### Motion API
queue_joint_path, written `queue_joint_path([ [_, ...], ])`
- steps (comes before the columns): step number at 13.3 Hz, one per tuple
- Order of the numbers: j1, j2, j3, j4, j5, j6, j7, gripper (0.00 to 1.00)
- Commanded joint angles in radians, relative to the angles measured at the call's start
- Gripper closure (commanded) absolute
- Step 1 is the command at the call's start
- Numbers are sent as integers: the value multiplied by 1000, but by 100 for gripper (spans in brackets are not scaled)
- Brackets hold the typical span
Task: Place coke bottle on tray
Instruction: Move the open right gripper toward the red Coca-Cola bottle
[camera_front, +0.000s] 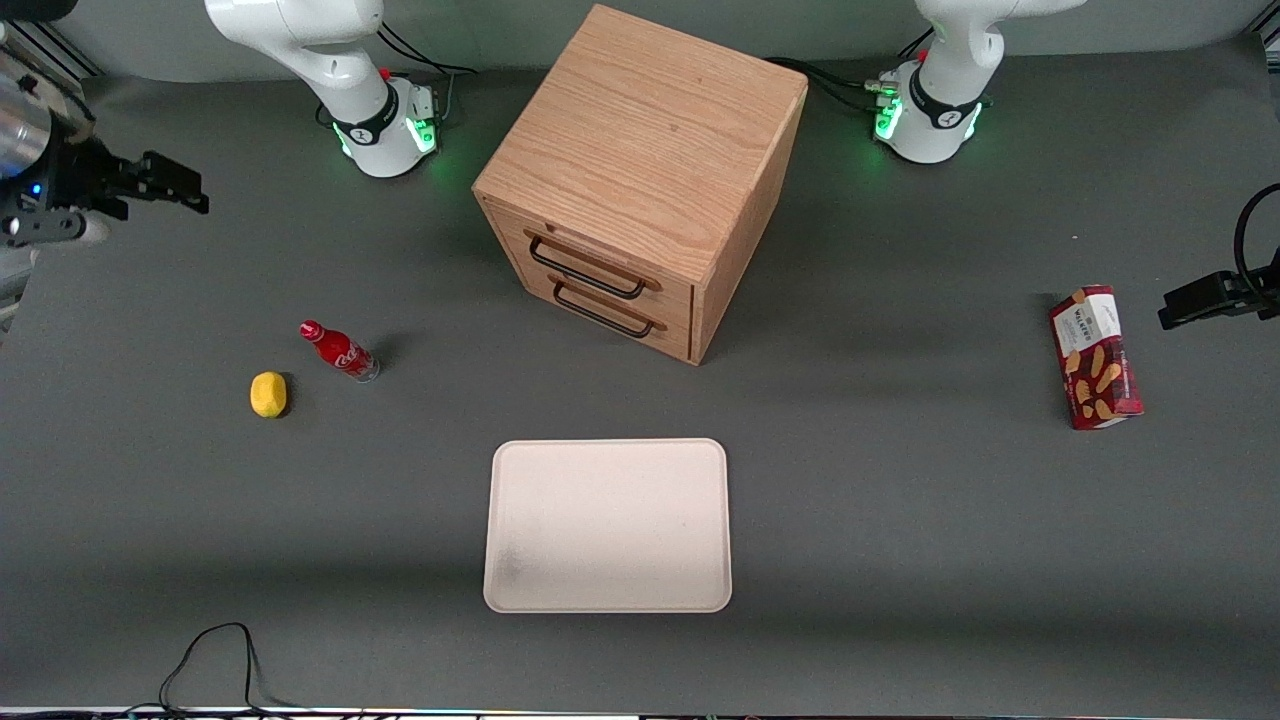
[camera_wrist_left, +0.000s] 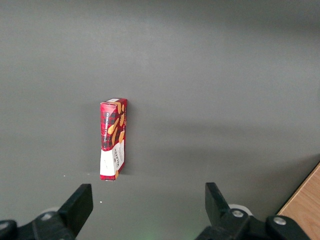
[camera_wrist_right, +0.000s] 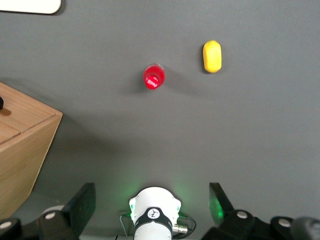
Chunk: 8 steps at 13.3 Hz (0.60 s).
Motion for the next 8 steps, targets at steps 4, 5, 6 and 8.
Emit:
queue_joint_path([
  [4,4,-98,-2,-142,6,83,-4,0],
  [5,4,-87,-2,-141,6,85,-4,0],
  [6,4,-78,0,-139,6,91,-4,0],
  [8,4,-58,0,-139,6,116,-4,0],
])
